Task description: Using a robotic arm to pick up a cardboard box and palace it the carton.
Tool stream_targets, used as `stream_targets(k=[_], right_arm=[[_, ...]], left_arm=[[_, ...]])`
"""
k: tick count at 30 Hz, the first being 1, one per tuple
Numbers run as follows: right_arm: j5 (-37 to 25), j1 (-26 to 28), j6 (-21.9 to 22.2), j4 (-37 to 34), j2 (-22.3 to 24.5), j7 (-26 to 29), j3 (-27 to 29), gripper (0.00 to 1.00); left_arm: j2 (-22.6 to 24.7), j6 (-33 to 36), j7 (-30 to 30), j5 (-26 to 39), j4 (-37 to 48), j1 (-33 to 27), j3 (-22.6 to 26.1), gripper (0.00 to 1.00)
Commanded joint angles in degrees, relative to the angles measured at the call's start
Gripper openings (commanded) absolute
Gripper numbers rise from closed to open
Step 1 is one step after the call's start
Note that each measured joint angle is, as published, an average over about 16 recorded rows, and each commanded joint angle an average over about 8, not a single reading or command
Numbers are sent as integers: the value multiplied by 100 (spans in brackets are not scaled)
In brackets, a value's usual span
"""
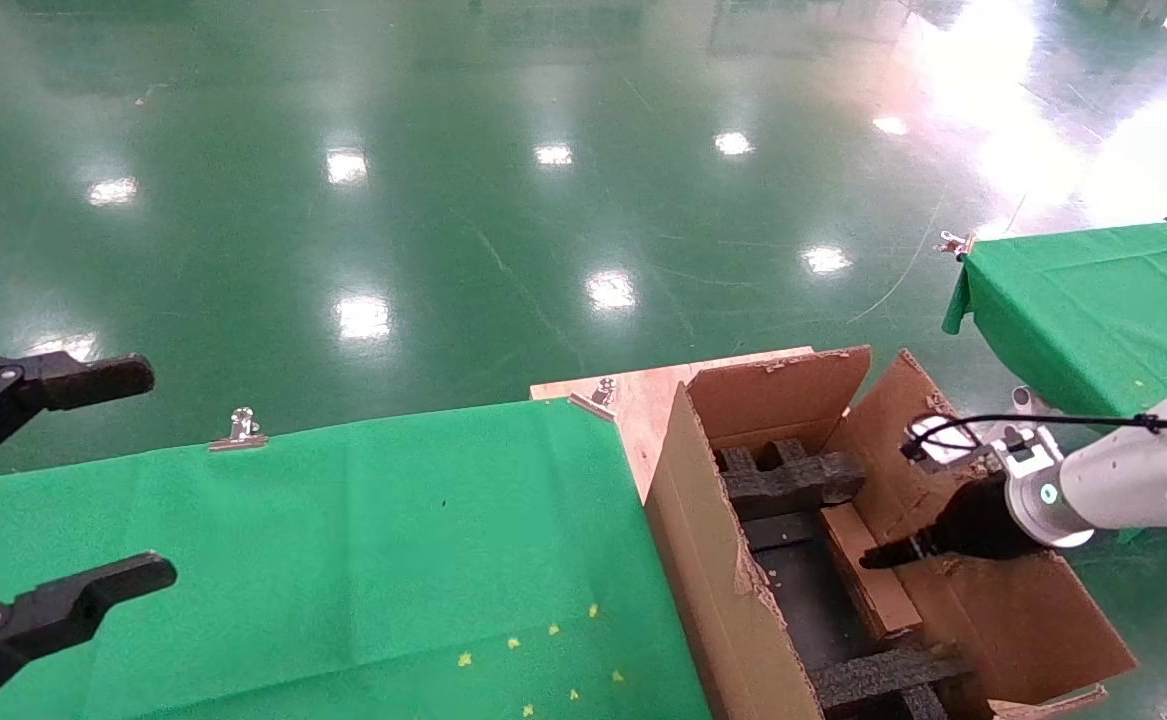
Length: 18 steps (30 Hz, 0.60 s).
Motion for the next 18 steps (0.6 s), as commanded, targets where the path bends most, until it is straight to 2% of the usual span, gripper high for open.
stream_targets(k=[1, 10, 14, 18], right_arm=[[-23, 78, 16, 68, 34, 13, -1, 100], [-44, 1228, -93, 1079, 439, -21, 260, 100], [247, 1694, -429, 1792, 773, -119, 514, 100], [837, 1942, -947, 2370, 1128, -333, 842, 100]], left_arm=[[0, 0, 0, 0, 0, 0, 0, 100], [0, 0, 0, 0, 0, 0, 0, 100], [0, 0, 0, 0, 0, 0, 0, 100], [0, 0, 0, 0, 0, 0, 0, 100]])
